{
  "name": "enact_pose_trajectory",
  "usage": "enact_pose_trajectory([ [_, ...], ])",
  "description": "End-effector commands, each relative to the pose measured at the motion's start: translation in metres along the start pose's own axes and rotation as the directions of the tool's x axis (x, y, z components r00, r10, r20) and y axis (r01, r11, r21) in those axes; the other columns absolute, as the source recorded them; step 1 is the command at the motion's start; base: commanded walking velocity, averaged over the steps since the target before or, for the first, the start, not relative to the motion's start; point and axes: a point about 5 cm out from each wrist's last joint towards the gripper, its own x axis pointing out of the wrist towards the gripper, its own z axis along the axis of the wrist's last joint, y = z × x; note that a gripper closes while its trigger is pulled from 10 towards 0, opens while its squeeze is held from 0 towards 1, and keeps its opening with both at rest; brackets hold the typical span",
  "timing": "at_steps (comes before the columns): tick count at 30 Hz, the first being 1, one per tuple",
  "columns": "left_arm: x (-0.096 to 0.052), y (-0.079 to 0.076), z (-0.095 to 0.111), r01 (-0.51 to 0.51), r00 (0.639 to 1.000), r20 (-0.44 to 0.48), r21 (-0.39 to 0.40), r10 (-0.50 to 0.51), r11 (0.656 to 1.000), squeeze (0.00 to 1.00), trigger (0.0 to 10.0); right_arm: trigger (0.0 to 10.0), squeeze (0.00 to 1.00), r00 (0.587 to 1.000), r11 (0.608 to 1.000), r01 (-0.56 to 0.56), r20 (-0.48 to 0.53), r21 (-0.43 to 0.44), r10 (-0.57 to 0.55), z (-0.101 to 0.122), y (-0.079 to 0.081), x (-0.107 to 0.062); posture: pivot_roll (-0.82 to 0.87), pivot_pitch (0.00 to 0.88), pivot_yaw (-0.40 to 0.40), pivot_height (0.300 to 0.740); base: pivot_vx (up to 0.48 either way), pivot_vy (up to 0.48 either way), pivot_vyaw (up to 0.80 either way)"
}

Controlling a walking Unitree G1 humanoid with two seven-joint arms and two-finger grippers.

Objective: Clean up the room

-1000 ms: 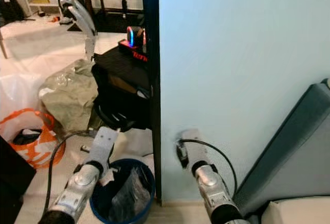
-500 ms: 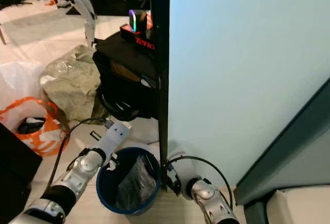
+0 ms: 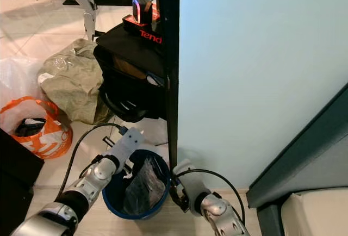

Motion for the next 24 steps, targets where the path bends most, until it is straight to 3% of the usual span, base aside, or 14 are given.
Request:
enact_pose_trajectory([
  [1,-0.0031,-0.0058,-0.0083,0.016,1.000,-0.026,0.014,-0.016,1.000,0.00,10.0,10.0,0.00,0.999,1.000,-0.016,-0.032,0.019,0.017,-0.0077,0.0044,-0.0033,-0.04,0.276,-0.004,0.740,0.000,0.000,0.00],
  [4,-0.0035,-0.0047,-0.0093,0.010,1.000,-0.027,0.011,-0.010,1.000,0.00,10.0,10.0,0.00,0.999,1.000,-0.017,-0.030,0.018,0.017,-0.0068,0.0047,-0.0035,-0.04,0.276,-0.005,0.740,0.000,0.000,0.00],
  [5,-0.0037,-0.0042,-0.0101,0.007,1.000,-0.029,0.008,-0.007,1.000,0.07,10.0,10.0,0.00,0.999,1.000,-0.017,-0.030,0.018,0.017,-0.0062,0.0050,-0.0036,-0.04,0.277,-0.005,0.740,0.000,0.000,0.00],
  [6,-0.0039,-0.0039,-0.0107,0.005,1.000,-0.030,0.006,-0.005,1.000,0.07,10.0,10.0,0.00,0.999,1.000,-0.017,-0.030,0.018,0.017,-0.0057,0.0052,-0.0036,-0.04,0.277,-0.005,0.740,0.000,0.000,0.00],
  [7,-0.0040,-0.0038,-0.0111,0.004,1.000,-0.031,0.005,-0.004,1.000,0.97,10.0,10.0,0.00,0.999,1.000,-0.016,-0.031,0.017,0.016,-0.0054,0.0052,-0.0035,-0.04,0.277,-0.005,0.740,0.000,0.000,0.00],
  [9,-0.0041,-0.0040,-0.0116,0.003,0.999,-0.034,0.001,-0.003,1.000,1.00,10.0,10.0,0.00,0.999,1.000,-0.015,-0.031,0.016,0.015,-0.0052,0.0052,-0.0037,-0.04,0.277,-0.006,0.740,0.000,0.000,0.00],
  [17,-0.0042,-0.0045,-0.0127,-0.005,0.999,-0.041,0.009,0.005,1.000,0.99,10.0,10.0,0.00,0.999,1.000,-0.010,-0.031,0.012,0.010,-0.0044,0.0048,-0.0043,-0.04,0.276,-0.006,0.740,0.000,0.000,0.00],
  [18,-0.0041,-0.0047,-0.0128,-0.008,0.999,-0.043,0.018,0.009,1.000,0.00,10.0,10.0,0.00,0.999,1.000,-0.008,-0.033,0.011,0.008,-0.0038,0.0044,-0.0048,-0.04,0.277,-0.006,0.740,0.000,0.000,0.00],
  [24,-0.0039,-0.0047,-0.0127,-0.013,0.999,-0.043,0.027,0.014,1.000,0.00,10.0,10.0,0.00,0.999,1.000,-0.004,-0.035,0.008,0.005,-0.0030,0.0036,-0.0054,-0.04,0.275,-0.006,0.740,0.000,0.000,0.00],
])
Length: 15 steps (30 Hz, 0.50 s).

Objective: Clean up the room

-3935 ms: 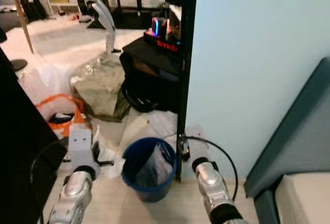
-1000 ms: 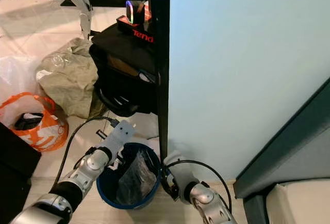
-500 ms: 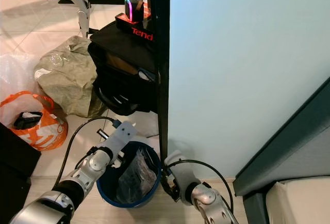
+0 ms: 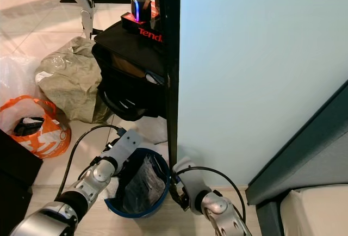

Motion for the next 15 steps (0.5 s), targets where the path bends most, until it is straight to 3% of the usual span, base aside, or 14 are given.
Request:
enact_pose_trajectory([
  [1,-0.0025,-0.0037,-0.0065,0.010,1.000,-0.022,0.020,-0.009,1.000,0.00,10.0,10.0,0.00,1.000,1.000,-0.007,-0.028,0.006,0.007,-0.0077,0.0036,-0.0024,-0.04,0.273,-0.007,0.740,0.000,0.000,0.00],
  [15,-0.0036,-0.0001,-0.0083,-0.007,1.000,-0.011,0.008,0.007,1.000,0.00,10.0,10.0,0.00,1.000,1.000,-0.005,-0.023,-0.003,0.005,-0.0054,0.0025,-0.0007,-0.03,0.254,-0.009,0.740,0.000,0.000,0.00],
])
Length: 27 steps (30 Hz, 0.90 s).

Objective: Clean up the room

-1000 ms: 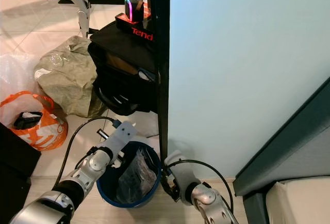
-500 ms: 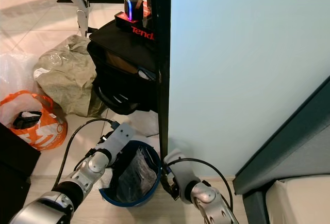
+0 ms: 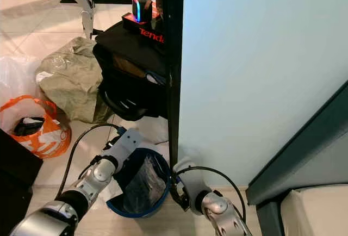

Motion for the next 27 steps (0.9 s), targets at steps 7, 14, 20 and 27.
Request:
enact_pose_trajectory([
  [7,-0.005,0.001,-0.010,0.011,1.000,-0.015,0.003,-0.011,1.000,0.00,10.0,10.0,0.00,0.999,1.000,0.030,-0.018,-0.001,-0.030,-0.005,0.001,0.000,-0.02,0.245,-0.005,0.740,0.000,0.000,0.00],
  [14,-0.007,0.006,-0.013,-0.010,1.000,-0.016,-0.060,0.009,0.998,0.00,10.0,10.0,0.00,0.996,0.995,0.094,-0.004,0.017,-0.094,-0.002,-0.006,0.002,-0.01,0.228,0.004,0.740,0.000,0.000,0.00],
  [20,-0.015,0.008,-0.030,-0.079,0.994,-0.099,-0.261,0.055,0.962,0.00,10.0,10.0,0.00,0.980,0.978,0.199,0.017,0.054,-0.201,0.002,-0.021,0.001,-0.01,0.215,0.011,0.740,0.000,0.000,0.00],
  [27,-0.030,0.011,-0.053,-0.238,0.963,-0.224,-0.437,0.152,0.867,0.00,10.0,10.0,0.00,0.952,0.950,0.302,0.028,0.085,-0.305,0.002,-0.033,-0.001,0.01,0.196,0.017,0.740,0.000,0.000,0.00],
])
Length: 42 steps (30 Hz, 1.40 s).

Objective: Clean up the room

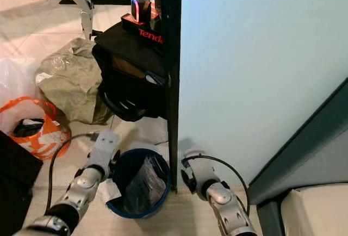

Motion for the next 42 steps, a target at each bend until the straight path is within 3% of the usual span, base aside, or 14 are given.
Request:
enact_pose_trajectory([
  [1,-0.009,-0.001,-0.013,-0.034,0.999,-0.038,-0.070,0.031,0.997,0.00,10.0,10.0,0.00,0.999,0.998,0.039,-0.005,0.042,-0.039,-0.006,-0.002,-0.001,0.02,0.188,0.017,0.740,0.000,0.000,0.00],
  [4,-0.021,-0.002,-0.021,-0.079,0.996,-0.047,-0.109,0.074,0.991,0.00,10.0,10.0,0.00,0.995,0.993,0.099,0.005,0.057,-0.100,-0.006,-0.007,-0.001,0.03,0.175,0.016,0.740,0.000,0.000,0.00],
  [14,-0.023,-0.007,-0.019,-0.074,0.996,-0.057,-0.104,0.069,0.992,0.00,10.0,10.0,0.00,0.985,0.983,0.172,-0.008,0.061,-0.171,-0.007,-0.017,0.002,0.04,0.150,0.010,0.740,0.000,0.000,0.00],
  [25,-0.029,-0.001,-0.012,-0.106,0.993,-0.056,-0.073,0.102,0.992,0.00,10.0,10.0,0.00,0.981,0.979,0.196,-0.020,0.051,-0.195,-0.008,-0.024,0.004,0.02,0.160,-0.006,0.740,0.000,0.000,0.00],
  [32,-0.023,-0.004,-0.008,-0.081,0.996,-0.044,-0.027,0.080,0.996,0.00,10.0,10.0,0.00,0.973,0.970,0.231,-0.023,0.076,-0.230,-0.009,-0.038,0.002,0.00,0.136,0.014,0.740,0.000,0.000,0.00],
  [33,-0.019,-0.008,-0.004,-0.062,0.997,-0.043,-0.022,0.061,0.998,0.00,10.0,10.0,0.00,0.964,0.958,0.265,-0.006,0.107,-0.266,-0.004,-0.047,0.000,-0.04,0.125,0.038,0.740,0.000,0.000,0.00],
  [42,-0.016,-0.022,0.000,-0.025,0.998,-0.058,-0.014,0.024,1.000,0.00,10.0,10.0,0.00,0.947,0.940,0.320,-0.013,0.121,-0.321,-0.008,-0.062,-0.007,-0.06,0.120,0.063,0.740,0.000,0.000,0.00],
])
